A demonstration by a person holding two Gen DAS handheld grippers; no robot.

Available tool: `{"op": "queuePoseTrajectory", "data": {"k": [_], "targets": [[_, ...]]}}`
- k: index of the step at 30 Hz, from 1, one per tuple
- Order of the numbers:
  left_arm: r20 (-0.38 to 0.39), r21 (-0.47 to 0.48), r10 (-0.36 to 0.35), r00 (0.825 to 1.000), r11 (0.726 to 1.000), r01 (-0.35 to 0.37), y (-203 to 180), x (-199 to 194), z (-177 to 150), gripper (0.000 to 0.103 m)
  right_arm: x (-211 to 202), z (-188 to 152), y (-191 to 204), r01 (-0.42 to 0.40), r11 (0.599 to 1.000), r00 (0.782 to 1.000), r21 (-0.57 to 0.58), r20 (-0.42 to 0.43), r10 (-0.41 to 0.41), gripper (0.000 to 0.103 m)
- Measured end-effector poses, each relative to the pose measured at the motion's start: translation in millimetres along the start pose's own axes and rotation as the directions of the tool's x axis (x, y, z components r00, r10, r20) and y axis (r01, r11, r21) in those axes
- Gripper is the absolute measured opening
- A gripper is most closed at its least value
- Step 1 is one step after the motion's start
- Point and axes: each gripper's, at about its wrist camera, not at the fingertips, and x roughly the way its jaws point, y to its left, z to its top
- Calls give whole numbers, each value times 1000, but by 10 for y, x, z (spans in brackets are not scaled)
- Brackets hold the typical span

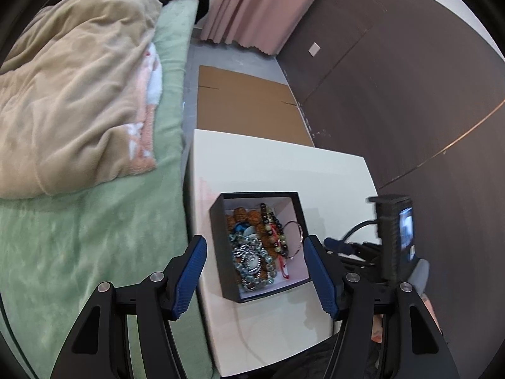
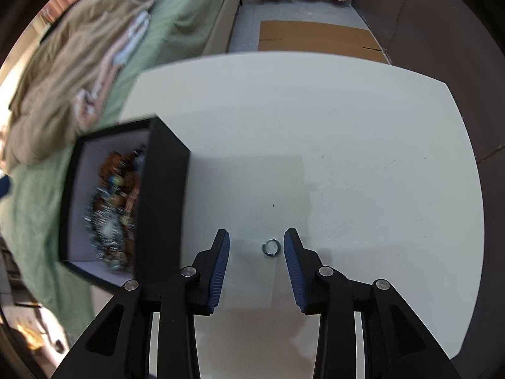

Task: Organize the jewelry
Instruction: 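Pinch the small silver ring off the table with the right tool, then move the silver ring over the box and open the right tool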

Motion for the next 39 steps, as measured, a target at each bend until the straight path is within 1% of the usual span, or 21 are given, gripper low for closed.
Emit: {"op": "queuePoseTrajectory", "data": {"k": [1, 2, 4, 6, 8, 12, 15, 18, 21, 22, 23, 24, 25, 26, 27, 28, 29, 30, 32, 36, 39], "targets": [[3, -5, -1, 1000, 1000, 1, 23, -18, -4, 65, 58, -14, 24, 29, 1000, 999, -10, -19, -29, 30], [5, -8, -2, 1000, 1000, 2, 42, -32, -6, 65, 49, -31, 42, 53, 998, 999, -25, 0, -53, 25], [8, -16, -3, 1000, 1000, 3, 74, -51, -13, 65, 85, -43, 70, 65, 997, 998, -44, -9, -65, 14], [10, -20, -11, 1000, 1000, 11, 94, -67, -22, 65, 104, -44, 71, 71, 996, 997, -45, -16, -72, 14], [11, -18, -6, 1000, 1000, 6, 96, -67, -20, 65, 83, -61, 59, 70, 997, 998, -39, -2, -70, 14], [23, -18, -22, 999, 1000, 23, 125, -102, -40, 65, -105, -71, 68, -1, 1000, 999, -14, 48, 2, 14], [36, -7, -16, 999, 1000, 16, 112, -146, -60, 65, -322, -60, 143, -65, 998, 993, -19, 99, 67, 14], [39, -12, -7, 999, 1000, 7, 112, -196, -70, 65, -545, -16, 281, -127, 991, 981, -45, 142, 132, 14], [59, -20, 9, 998, 1000, -8, 133, -292, -78, 65, -745, 10, 479, -219, 973, 958, -78, 172, 229, 14], [67, -25, 11, 998, 1000, -9, 148, -326, -79, 65, -807, 8, 542, -251, 963, 946, -96, 186, 265, 15], [76, -29, 12, 997, 1000, -10, 164, -364, -82, 65, -841, 24, 592, -265, 958, 940, -108, 192, 282, 17], [84, -31, 16, 996, 999, -13, 169, -397, -88, 67, -885, 31, 637, -270, 955, 937, -119, 195, 289, 30], [92, -31, 16, 996, 999, -13, 171, -430, -97, 69, -922, 27, 679, -265, 956, 936, -128, 203, 287, 39], [99, -30, 13, 995, 1000, -10, 169, -455, -104, 74, -966, 22, 705, -255, 957, 935, -135, 220, 280, 54], [110, -27, 12, 994, 1000, -9, 165, -483, -113, 81, -1018, 11, 715, -245, 959, 933, -140, 236, 273, 58], [123, -24, 15, 992, 1000, -12, 153, -513, -124, 84, -1059, -15, 730, -235, 961, 930, -147, 253, 266, 58], [138, -20, 18, 990, 1000, -15, 138, -543, -141, 90, -1097, -49, 708, -234, 961, 930, -147, 256, 265, 58], [150, -14, 16, 989, 1000, -14, 115, -567, -156, 93, -1118, -63, 696, -234, 962, 930, -143, 256, 264, 58], [164, -10, 10, 986, 1000, -8, 91, -610, -186, 94, -1144, -100, 656, -227, 965, 931, -132, 261, 255, 58], [192, 7, 26, 981, 1000, -28, 2, -675, -245, 100, -1271, -244, 544, -222, 968, 928, -118, 280, 246, 58], [209, 26, 32, 977, 999, -38, -89, -725, -302, 101, -1353, -352, 480, -220, 970, 925, -105, 294, 242, 58]]}}
